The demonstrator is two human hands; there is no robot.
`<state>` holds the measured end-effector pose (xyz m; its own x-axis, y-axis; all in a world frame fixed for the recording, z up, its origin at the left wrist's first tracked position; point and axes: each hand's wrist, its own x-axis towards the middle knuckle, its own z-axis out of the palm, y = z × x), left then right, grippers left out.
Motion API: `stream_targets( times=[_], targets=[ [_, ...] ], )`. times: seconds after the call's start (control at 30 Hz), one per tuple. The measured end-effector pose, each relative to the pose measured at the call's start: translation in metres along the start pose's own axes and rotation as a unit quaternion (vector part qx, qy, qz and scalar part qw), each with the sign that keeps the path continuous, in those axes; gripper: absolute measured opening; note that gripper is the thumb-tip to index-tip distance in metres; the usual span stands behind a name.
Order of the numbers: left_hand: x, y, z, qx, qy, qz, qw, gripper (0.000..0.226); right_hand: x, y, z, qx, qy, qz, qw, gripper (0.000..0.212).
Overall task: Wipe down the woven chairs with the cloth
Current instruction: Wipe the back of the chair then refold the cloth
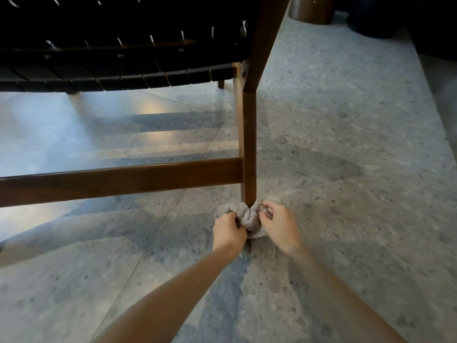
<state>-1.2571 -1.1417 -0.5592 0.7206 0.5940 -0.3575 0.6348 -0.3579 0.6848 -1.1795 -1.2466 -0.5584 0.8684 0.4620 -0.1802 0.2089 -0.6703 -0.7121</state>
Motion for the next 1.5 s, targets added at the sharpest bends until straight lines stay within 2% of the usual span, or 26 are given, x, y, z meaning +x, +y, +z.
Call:
stream_targets(
  times=[0.1, 0.17, 0.27, 0.3, 0.4, 0.5, 0.53, 0.63, 0.77, 0.9, 1.0, 1.1, 1.33, 1.5],
  targets=[
    [0.006, 0.019, -0.029, 0.038, -0.020, -0.012, 0.999, 0.015, 0.001, -0.024, -0.022, -0.051, 0.049, -0.050, 0.996, 0.016],
    [0.010, 0.031, -0.057, 0.081, -0.032, 0.022, 0.996, 0.007, 0.003, -0.046, -0.035, -0.043, 0.062, -0.087, 0.993, 0.026],
    [0.015, 0.046, -0.112, 0.123, -0.038, 0.101, 0.987, 0.028, 0.009, -0.084, -0.051, 0.010, 0.025, -0.145, 0.989, 0.041],
    [0.015, 0.051, -0.132, 0.123, -0.036, 0.125, 0.984, 0.031, 0.012, -0.096, -0.055, 0.016, 0.011, -0.169, 0.985, 0.040],
    [0.008, 0.057, -0.192, 0.071, 0.006, 0.151, 0.986, 0.039, 0.019, -0.135, -0.059, 0.014, -0.020, -0.235, 0.972, 0.014],
    [-0.003, 0.044, -0.244, 0.059, 0.044, 0.156, 0.985, 0.059, 0.024, -0.175, -0.054, 0.005, -0.041, -0.294, 0.955, 0.012],
    [-0.007, 0.036, -0.260, 0.065, 0.039, 0.152, 0.986, 0.059, 0.025, -0.188, -0.051, -0.009, -0.045, -0.316, 0.948, 0.014],
    [-0.016, 0.002, -0.303, 0.083, 0.054, 0.106, 0.989, 0.032, 0.028, -0.231, -0.033, -0.032, -0.058, -0.348, 0.935, 0.012],
    [-0.026, -0.053, -0.354, 0.040, 0.113, 0.059, 0.991, 0.013, 0.028, -0.291, 0.009, -0.065, -0.098, -0.358, 0.926, 0.007],
    [-0.042, -0.111, -0.411, -0.003, 0.126, 0.036, 0.991, 0.014, 0.014, -0.352, 0.069, -0.092, -0.117, -0.376, 0.915, 0.011],
    [-0.052, -0.152, -0.449, -0.035, 0.139, 0.012, 0.990, 0.027, -0.001, -0.395, 0.119, -0.118, -0.124, -0.380, 0.909, 0.012],
    [-0.051, -0.184, -0.486, -0.018, 0.155, 0.003, 0.988, 0.032, -0.012, -0.427, 0.162, -0.114, -0.136, -0.349, 0.920, 0.012],
    [-0.017, -0.219, -0.545, -0.002, 0.273, 0.029, 0.962, 0.023, -0.015, -0.479, 0.237, -0.059, -0.105, -0.250, 0.961, 0.008],
    [0.019, -0.229, -0.558, -0.052, 0.268, 0.006, 0.962, 0.026, 0.000, -0.505, 0.264, -0.082, -0.082, -0.205, 0.972, 0.009]
  ],
)
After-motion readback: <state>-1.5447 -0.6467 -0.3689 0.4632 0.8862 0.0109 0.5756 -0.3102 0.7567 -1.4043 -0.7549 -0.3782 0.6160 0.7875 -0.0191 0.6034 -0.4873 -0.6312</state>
